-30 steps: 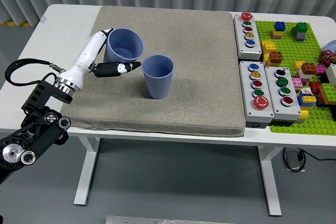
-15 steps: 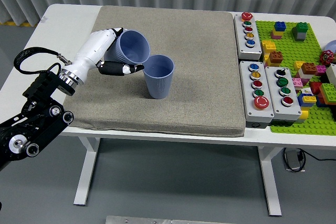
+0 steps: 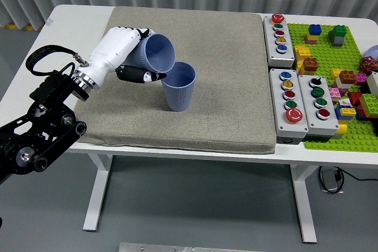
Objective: Pick cup pour cup place
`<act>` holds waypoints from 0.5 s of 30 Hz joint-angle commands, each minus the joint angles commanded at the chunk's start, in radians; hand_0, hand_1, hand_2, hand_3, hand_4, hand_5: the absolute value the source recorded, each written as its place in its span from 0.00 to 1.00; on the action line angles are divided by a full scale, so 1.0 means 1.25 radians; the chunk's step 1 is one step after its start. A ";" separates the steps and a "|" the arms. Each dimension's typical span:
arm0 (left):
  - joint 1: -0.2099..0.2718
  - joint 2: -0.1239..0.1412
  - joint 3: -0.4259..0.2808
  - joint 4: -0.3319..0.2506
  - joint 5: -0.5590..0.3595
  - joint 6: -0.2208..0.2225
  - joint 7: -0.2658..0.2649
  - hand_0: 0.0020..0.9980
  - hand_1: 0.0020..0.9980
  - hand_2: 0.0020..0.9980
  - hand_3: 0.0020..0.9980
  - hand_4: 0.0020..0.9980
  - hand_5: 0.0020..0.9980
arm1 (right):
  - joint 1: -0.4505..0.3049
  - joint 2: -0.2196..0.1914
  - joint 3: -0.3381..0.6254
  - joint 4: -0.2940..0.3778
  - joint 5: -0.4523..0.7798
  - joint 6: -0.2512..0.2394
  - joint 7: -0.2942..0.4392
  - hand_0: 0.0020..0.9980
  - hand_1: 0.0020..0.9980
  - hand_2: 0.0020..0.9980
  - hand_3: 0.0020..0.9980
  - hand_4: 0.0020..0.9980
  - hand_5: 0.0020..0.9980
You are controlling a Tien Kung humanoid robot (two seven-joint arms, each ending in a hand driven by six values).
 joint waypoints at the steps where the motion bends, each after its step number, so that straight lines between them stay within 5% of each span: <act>1: -0.002 0.000 0.002 0.000 0.004 0.002 0.001 0.48 0.43 0.49 0.49 0.83 0.26 | 0.000 0.000 0.000 0.000 0.000 0.000 0.000 0.70 0.69 0.65 0.63 0.00 0.39; 15: -0.033 0.019 0.048 -0.009 0.112 0.034 0.007 0.48 0.43 0.49 0.48 0.83 0.27 | -0.001 0.000 -0.001 0.000 0.003 0.000 0.000 0.70 0.69 0.65 0.63 0.00 0.39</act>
